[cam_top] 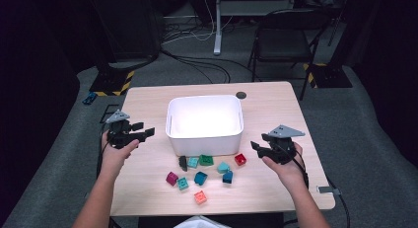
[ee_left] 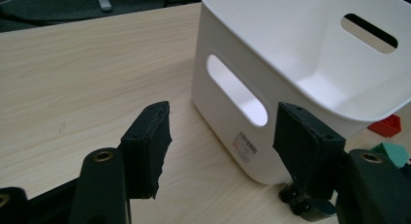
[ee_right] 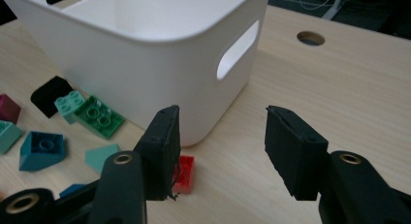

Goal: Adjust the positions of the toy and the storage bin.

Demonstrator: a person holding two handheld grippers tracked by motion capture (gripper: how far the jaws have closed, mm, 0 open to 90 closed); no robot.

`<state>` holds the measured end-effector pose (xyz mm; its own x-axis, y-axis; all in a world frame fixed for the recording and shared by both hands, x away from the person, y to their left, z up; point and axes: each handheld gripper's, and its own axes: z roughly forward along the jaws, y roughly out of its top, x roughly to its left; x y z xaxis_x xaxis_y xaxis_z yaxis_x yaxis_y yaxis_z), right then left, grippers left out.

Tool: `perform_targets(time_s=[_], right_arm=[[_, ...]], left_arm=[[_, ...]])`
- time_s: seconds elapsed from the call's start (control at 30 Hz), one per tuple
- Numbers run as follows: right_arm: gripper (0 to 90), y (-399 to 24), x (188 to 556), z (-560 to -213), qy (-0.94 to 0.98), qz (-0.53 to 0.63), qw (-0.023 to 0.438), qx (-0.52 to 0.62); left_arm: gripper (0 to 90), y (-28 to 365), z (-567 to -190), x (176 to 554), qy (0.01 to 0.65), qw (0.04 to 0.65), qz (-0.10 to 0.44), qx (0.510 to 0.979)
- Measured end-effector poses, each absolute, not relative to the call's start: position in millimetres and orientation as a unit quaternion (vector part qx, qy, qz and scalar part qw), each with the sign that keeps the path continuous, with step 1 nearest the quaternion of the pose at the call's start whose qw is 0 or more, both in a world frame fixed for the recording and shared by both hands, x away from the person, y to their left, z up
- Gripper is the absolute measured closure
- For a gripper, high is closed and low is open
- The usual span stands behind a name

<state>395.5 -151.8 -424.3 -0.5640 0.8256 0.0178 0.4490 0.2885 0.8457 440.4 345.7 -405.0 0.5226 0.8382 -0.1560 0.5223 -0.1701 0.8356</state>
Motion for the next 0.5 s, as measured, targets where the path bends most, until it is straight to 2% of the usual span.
perform_targets(time_s=[0.5], right_arm=[[45.8, -140.5, 392.8, -470.2, 0.786, 0.428, 0.199, 0.399]], left_arm=[[36.8, 365.3, -420.0, 443.1, 0.478, 0.450, 0.179, 0.733]])
